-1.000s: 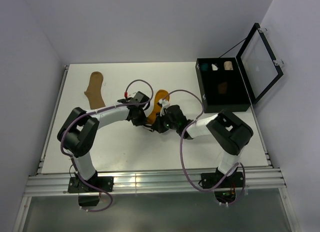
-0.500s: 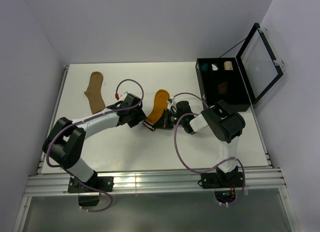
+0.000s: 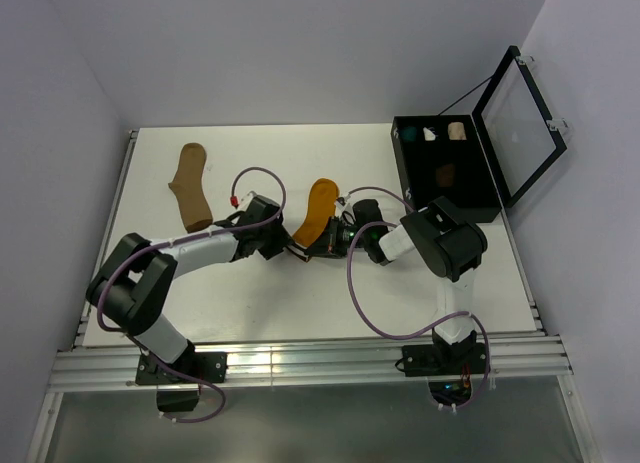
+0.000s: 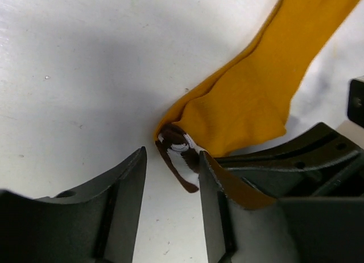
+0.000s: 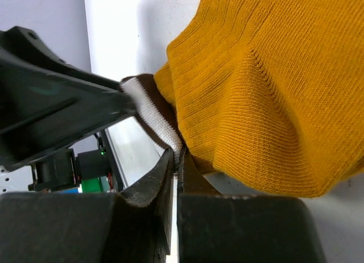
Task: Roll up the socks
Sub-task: Roll the sock at the center of the board.
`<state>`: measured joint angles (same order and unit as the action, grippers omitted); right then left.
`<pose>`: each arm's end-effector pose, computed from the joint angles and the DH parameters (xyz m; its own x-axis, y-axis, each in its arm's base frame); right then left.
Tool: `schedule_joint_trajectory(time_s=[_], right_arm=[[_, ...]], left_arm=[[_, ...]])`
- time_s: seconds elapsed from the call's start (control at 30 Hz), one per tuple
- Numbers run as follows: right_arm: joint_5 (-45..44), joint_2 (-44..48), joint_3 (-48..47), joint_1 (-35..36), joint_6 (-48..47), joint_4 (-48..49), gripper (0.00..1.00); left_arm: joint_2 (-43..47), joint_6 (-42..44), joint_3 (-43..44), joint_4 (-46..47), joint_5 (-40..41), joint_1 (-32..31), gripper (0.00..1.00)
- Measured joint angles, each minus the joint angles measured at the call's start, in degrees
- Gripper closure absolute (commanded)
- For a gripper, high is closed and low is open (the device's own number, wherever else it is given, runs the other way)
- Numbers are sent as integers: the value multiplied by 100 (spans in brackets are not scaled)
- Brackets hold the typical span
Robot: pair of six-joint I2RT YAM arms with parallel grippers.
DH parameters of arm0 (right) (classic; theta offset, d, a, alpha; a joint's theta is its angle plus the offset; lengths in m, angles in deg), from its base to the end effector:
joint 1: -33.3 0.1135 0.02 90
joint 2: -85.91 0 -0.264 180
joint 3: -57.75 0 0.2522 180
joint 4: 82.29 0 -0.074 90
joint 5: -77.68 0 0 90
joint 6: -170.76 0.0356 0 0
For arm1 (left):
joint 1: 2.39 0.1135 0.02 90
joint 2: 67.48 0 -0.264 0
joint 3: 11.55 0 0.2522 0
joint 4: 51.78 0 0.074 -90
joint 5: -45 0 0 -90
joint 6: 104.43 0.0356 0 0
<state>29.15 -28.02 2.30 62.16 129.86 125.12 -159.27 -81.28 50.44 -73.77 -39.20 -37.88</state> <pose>0.2909 0.1872 0.0879 -0.9448 0.1260 -0.3025 -0.2204 0.4387 0.8712 0.2584 -0.1798 0.1661 -0.7358 -0.5988 -0.3162 -0.3812 0.7522 -0.5375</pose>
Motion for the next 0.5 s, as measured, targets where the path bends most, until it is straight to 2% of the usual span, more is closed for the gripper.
schedule_joint_trajectory(time_s=[0.23,0.37,0.5], right_arm=[[-2,0,-22,0,-13,-57,100],[-17,31,-44,0,-87,-157,100],[-184,195,-28,26,-306,-352,90]], left_arm=[[-393,-26,122,44,-37,4,71],[-540,2,286,13,-74,7,83],[-710,118,573,-203,-109,7,90]])
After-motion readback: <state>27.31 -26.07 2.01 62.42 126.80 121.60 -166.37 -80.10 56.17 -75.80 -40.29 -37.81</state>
